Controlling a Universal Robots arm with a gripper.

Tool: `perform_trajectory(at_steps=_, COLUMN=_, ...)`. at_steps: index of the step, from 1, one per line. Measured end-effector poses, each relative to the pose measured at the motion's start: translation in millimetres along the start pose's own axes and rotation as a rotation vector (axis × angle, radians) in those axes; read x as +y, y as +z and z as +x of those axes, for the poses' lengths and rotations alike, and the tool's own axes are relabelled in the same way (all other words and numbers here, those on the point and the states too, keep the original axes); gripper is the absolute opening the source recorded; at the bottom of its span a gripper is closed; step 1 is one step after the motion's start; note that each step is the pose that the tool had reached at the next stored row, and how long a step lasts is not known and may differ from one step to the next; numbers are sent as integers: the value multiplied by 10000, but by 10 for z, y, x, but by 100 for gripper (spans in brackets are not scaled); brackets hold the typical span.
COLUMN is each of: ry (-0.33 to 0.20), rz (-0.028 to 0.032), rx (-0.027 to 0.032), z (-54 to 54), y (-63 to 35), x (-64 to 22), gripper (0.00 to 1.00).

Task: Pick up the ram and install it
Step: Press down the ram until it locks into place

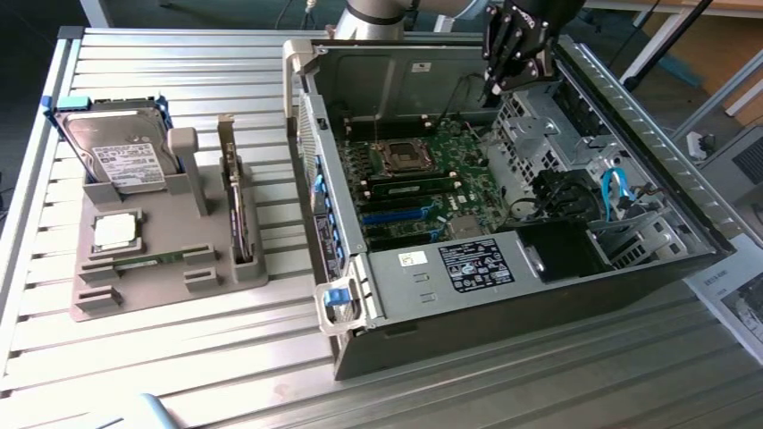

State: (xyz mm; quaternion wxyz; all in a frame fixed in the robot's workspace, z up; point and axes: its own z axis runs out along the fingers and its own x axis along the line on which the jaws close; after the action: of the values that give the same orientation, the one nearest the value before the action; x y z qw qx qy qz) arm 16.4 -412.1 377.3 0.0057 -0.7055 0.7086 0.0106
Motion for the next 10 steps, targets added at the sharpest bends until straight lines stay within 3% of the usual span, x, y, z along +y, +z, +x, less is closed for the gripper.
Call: perform_trajectory(at_steps=10, ry=-1, rz=1, rx=1, z=2, y=94, x=-1, gripper=10)
